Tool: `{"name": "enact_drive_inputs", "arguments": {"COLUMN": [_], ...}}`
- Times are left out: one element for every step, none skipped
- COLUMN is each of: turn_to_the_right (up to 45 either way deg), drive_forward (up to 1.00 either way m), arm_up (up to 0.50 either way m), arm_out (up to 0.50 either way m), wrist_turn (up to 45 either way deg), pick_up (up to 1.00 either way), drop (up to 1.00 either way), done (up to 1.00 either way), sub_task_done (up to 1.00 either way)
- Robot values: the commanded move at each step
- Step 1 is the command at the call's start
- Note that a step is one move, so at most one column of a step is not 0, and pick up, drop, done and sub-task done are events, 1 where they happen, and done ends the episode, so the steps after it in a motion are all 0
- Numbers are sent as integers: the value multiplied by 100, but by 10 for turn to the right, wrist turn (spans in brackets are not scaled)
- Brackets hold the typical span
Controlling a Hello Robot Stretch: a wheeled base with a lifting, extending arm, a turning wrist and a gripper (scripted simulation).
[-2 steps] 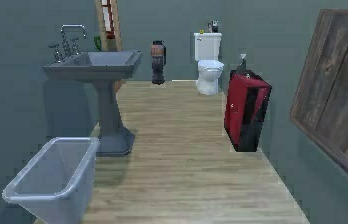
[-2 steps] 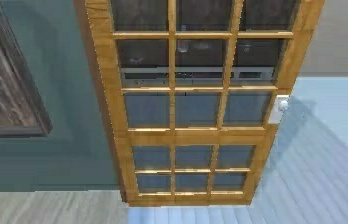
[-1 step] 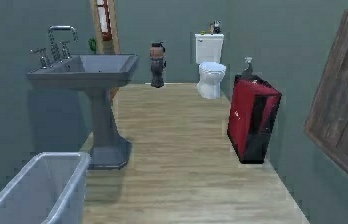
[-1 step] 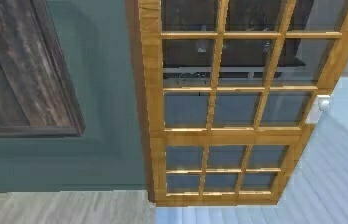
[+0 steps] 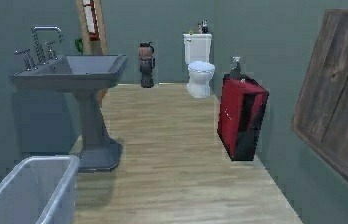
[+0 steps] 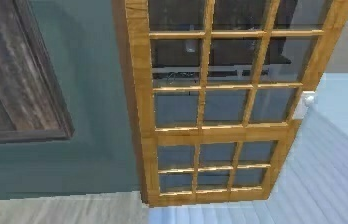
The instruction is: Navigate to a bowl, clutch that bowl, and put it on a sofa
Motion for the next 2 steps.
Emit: {"name": "enact_drive_inputs", "arguments": {"turn_to_the_right": [0,150], "drive_forward": [100,0], "arm_up": [0,0], "arm_out": [0,0], "wrist_turn": [0,0], "pick_up": [0,0], "drop": [0,0], "done": [0,0], "sub_task_done": [0,0]}}
